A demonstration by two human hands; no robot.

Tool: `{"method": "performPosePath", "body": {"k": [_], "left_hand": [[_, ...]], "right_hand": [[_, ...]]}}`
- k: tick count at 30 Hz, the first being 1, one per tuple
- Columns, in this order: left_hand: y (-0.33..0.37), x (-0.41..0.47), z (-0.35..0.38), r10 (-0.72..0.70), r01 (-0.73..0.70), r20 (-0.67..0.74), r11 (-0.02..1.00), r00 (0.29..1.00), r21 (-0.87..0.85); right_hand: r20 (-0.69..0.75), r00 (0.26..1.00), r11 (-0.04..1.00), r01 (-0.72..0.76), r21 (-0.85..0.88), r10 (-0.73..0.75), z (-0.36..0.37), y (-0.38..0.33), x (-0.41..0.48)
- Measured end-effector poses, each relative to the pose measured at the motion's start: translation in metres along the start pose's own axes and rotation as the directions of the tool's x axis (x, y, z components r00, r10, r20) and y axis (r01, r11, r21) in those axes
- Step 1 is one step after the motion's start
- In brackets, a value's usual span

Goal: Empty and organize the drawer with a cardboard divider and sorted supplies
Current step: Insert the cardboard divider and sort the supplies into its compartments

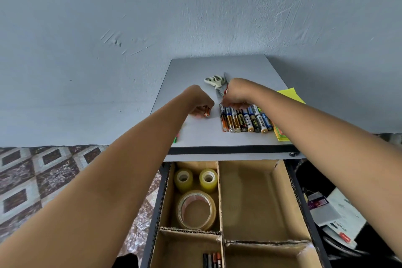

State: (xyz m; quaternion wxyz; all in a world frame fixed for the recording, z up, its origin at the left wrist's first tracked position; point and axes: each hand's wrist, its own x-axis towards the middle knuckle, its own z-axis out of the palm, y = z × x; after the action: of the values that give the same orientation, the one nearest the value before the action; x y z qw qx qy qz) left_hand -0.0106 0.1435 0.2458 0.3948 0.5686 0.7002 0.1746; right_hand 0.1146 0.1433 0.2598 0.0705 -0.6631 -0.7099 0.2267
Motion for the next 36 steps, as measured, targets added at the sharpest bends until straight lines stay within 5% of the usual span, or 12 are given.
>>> {"method": "performPosePath", "body": {"k": [14,17,19,23,36], "left_hand": [[-0.014,-0.009,-0.029,-0.033,0.030,-0.018,0.990,0.999,-0.137],[-0.014,-0.014,-0.028,-0.050,0.047,-0.015,0.986,0.999,-0.160],[-0.013,-0.018,-0.025,-0.051,0.048,-0.009,0.979,0.999,-0.196],[-0.007,-0.032,-0.006,-0.055,0.077,0.112,0.977,0.992,-0.201],[-0.007,-0.042,0.034,-0.089,0.101,0.100,0.988,0.991,-0.120]], "right_hand": [[0.044,0.998,0.891,0.061,-0.450,-0.046,0.018,-0.031,0.012],[-0.025,0.998,0.948,0.052,-0.314,-0.063,0.020,-0.027,0.011],[-0.086,0.994,0.998,0.064,-0.021,-0.065,0.013,-0.020,0.010],[-0.002,1.000,0.904,-0.025,0.428,0.028,-0.009,-0.005,0.003],[0.084,0.994,0.902,-0.098,0.421,0.068,-0.012,0.033,-0.037]]}}
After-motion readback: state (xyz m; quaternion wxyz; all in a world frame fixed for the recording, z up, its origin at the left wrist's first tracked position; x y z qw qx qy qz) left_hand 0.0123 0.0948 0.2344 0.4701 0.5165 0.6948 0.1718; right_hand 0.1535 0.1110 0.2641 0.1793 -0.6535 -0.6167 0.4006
